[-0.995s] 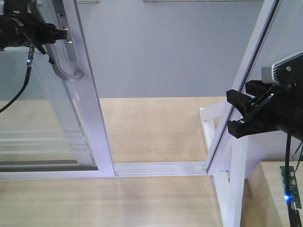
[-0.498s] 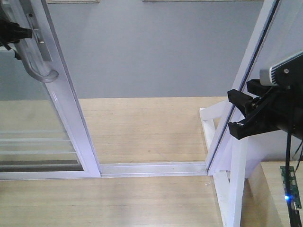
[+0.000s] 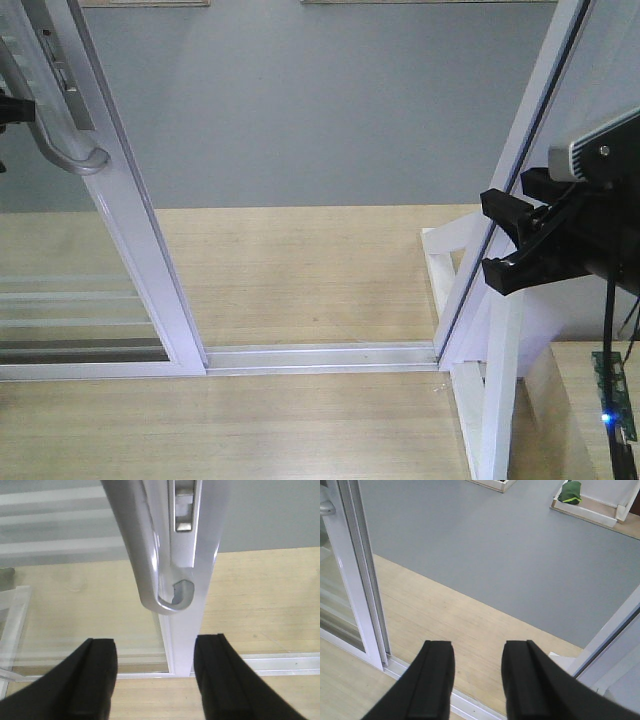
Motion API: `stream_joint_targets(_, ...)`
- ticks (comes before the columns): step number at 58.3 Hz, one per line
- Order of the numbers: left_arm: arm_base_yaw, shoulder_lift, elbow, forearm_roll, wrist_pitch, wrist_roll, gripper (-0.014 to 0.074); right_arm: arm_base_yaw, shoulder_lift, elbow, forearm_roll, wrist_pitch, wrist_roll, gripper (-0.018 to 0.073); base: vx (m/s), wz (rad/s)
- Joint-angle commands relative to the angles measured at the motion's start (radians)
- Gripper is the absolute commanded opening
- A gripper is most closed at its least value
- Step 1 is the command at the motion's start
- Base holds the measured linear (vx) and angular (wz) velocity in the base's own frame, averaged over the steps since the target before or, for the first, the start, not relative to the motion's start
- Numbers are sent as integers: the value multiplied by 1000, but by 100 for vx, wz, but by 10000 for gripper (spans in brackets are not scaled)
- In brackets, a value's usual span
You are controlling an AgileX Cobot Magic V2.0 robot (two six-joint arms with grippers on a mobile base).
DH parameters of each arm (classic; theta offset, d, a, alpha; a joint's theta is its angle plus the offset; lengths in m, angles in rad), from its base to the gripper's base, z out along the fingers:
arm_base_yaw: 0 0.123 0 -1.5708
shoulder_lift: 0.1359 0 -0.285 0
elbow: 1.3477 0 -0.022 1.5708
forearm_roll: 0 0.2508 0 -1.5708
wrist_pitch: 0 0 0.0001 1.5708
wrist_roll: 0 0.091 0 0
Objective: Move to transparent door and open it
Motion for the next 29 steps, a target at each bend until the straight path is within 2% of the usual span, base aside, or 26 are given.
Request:
stream_joint_targets(1,-3,-128,41,-51,-70,-7,460,-4,-11,-28,-9,-76,-3,316,0,0)
stream_joint_targets(14,-4,-345,182,-205,-55,-7,460,-4,-11,-28,-9,-76,-3,316,0,0)
stream_joint_targets(21,-4,-433,227,-265,61,-10,460,-4,-11,-28,-9,-76,-3,316,0,0)
stream_joint_targets(29,-4,-488,234,-267,177,-10,460,-4,-11,-28,-9,-76,-3,316,0,0)
